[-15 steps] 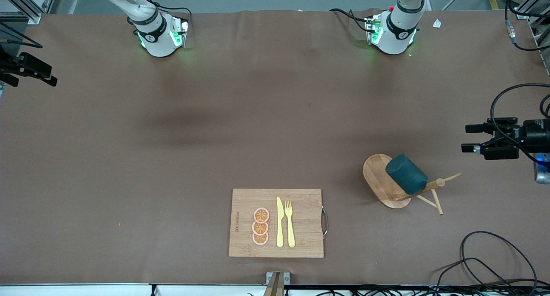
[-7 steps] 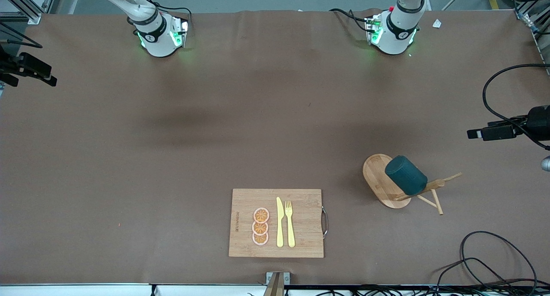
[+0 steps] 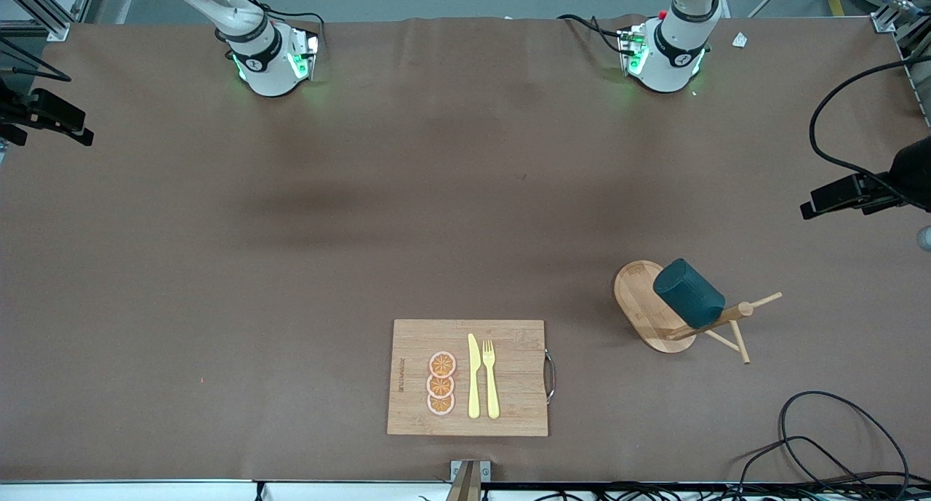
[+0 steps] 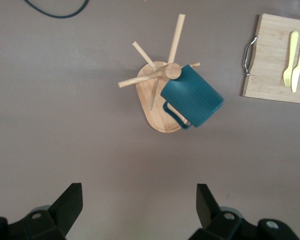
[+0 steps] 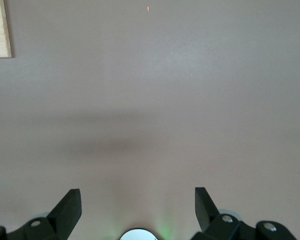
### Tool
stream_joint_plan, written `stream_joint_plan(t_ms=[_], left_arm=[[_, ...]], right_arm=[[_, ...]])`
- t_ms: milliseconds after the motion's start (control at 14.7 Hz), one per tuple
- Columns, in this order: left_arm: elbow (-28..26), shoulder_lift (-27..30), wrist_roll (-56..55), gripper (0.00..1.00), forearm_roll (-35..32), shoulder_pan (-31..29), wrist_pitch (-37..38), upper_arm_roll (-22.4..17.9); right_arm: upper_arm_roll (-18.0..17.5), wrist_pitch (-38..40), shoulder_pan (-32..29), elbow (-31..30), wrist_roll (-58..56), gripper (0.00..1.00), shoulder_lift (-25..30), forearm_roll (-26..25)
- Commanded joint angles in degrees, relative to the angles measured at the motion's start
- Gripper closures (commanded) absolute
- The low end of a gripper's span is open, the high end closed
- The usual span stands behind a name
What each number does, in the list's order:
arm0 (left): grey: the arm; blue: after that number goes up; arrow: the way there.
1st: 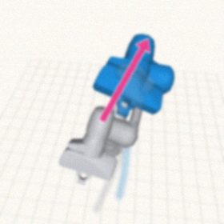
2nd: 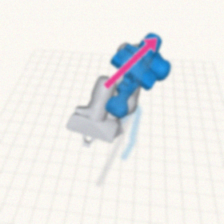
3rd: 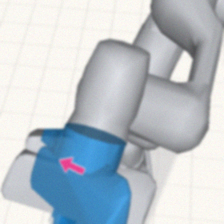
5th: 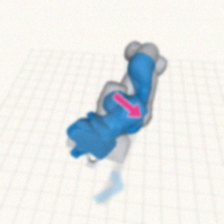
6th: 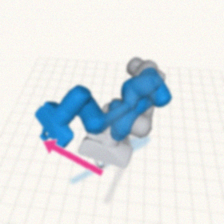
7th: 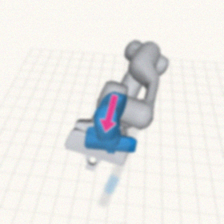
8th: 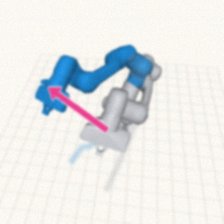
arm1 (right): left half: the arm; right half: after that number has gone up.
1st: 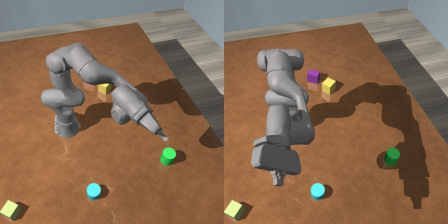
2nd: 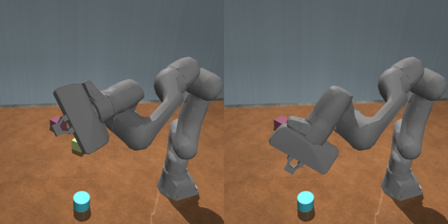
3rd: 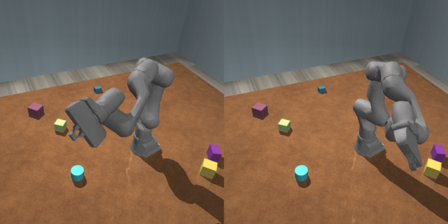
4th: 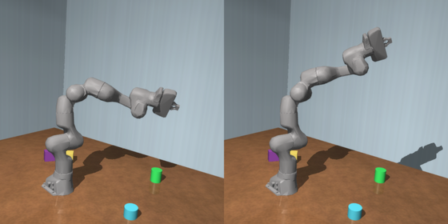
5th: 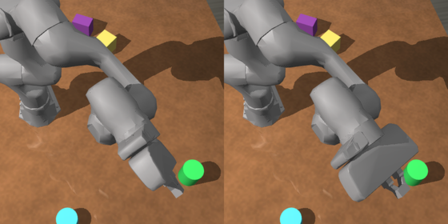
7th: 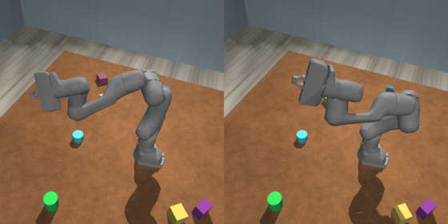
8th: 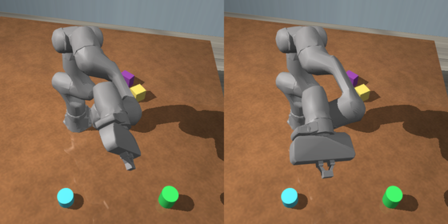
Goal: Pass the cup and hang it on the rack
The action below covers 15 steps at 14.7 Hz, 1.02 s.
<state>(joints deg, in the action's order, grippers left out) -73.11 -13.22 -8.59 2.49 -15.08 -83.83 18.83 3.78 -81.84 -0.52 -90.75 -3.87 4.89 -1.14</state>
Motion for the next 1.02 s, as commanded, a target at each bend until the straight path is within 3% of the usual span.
stream_joint_plan(t_ms=[0, 477, 613, 954], left_arm=[[-3.9, 1.7, 0.6, 0.00, -0.5, -0.7, -2.7, 0.8], [-3.1, 1.4, 1.2, 0.00, -1.7, 0.5, -2.6, 2.0], [-3.0, 2.8, 0.5, 0.00, -4.6, 5.4, -2.7, -0.1], [-4.0, 5.0, 0.5, 0.00, -2.7, 10.5, -2.7, -6.4]], right_arm=[[-0.3, 1.9, -0.1, 0.4, 0.5, 0.00, 1.7, -0.3], [-0.1, 1.4, -0.2, 0.4, 0.5, 0.00, 1.4, 1.0], [0.1, 1.6, -0.3, 0.4, 0.7, 0.00, 1.4, 2.2], [-0.3, 1.8, 0.1, 0.6, 1.3, 0.00, 1.4, 1.5]])
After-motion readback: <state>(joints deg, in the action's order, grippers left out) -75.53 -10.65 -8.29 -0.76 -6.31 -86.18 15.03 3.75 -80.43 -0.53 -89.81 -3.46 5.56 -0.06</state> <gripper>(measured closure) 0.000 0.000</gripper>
